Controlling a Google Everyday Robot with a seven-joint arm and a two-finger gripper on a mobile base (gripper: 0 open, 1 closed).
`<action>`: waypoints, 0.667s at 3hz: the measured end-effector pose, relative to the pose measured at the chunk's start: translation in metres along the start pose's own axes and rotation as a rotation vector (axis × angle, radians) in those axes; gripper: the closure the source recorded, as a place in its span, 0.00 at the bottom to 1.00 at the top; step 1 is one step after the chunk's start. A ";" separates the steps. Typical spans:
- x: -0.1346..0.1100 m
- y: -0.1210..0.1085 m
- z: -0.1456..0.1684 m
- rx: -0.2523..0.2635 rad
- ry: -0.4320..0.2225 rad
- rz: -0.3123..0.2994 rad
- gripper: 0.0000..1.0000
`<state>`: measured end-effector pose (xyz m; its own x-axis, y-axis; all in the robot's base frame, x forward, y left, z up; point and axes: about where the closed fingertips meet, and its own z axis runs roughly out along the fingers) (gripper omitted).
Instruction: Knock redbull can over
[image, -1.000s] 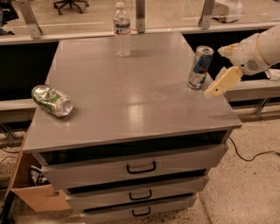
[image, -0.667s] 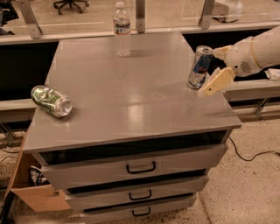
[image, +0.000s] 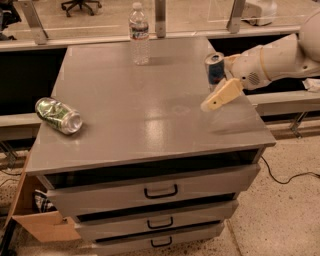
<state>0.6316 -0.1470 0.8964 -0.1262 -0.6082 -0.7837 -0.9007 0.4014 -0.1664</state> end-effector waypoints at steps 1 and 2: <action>-0.033 0.020 0.022 -0.031 -0.041 -0.009 0.00; -0.050 0.031 0.030 -0.042 -0.057 -0.011 0.00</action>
Offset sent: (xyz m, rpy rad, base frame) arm -0.0136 0.0843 0.0252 0.0707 -0.0103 0.0557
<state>0.6225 -0.0831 0.9122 -0.0929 -0.5719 -0.8150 -0.9187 0.3648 -0.1512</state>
